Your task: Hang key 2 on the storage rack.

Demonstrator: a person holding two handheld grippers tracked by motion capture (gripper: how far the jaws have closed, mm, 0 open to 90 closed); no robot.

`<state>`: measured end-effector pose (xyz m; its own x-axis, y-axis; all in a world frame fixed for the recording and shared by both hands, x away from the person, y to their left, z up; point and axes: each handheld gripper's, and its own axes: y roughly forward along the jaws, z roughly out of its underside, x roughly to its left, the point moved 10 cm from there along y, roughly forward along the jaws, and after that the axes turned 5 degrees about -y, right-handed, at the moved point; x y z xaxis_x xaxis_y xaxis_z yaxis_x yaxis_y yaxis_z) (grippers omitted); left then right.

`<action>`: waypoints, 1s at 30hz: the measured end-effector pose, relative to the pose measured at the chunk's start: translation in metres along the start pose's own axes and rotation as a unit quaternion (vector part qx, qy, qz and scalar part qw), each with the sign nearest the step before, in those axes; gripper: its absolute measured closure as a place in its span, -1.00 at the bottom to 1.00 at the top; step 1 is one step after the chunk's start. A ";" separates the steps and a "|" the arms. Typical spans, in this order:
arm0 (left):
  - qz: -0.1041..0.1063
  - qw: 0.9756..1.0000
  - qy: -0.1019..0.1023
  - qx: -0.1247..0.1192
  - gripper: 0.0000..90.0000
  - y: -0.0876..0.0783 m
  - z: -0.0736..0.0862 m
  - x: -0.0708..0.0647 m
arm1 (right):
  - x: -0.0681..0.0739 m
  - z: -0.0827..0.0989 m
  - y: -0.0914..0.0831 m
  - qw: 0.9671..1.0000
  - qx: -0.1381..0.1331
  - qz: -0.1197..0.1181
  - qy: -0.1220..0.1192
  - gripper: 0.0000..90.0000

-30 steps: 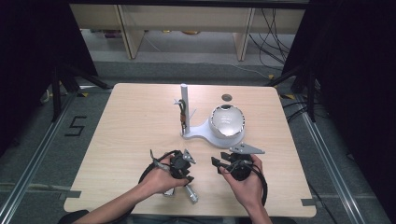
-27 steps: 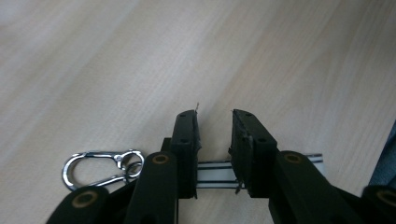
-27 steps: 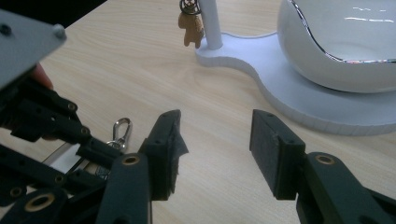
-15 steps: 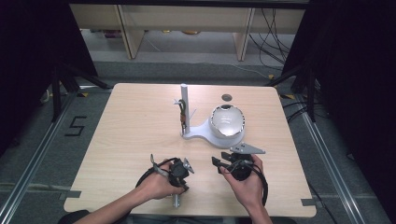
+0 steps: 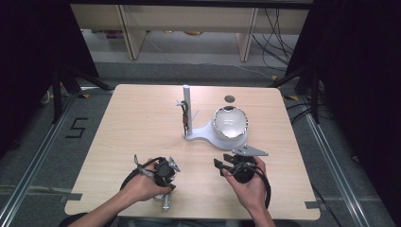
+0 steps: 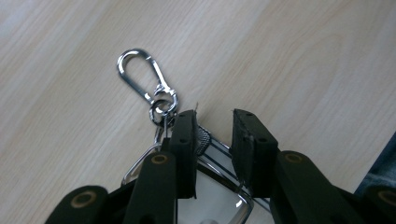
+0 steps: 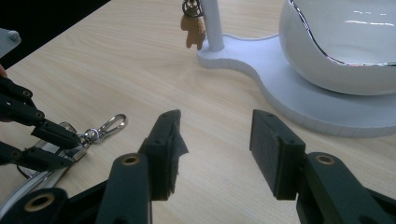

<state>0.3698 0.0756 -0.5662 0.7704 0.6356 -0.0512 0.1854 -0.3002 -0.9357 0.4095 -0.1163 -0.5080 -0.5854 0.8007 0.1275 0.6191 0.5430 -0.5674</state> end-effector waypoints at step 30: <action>-0.005 0.997 -0.068 0.048 0.38 -0.004 0.010 0.010 | 0.002 0.000 0.000 1.000 0.000 -0.010 0.011 0.17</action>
<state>0.3707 0.0898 -0.5666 0.6778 0.7305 -0.0832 0.1286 -0.2291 -0.9649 0.4086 -0.1149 -0.5075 -0.5864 0.7948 0.1563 0.6072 0.5591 -0.5645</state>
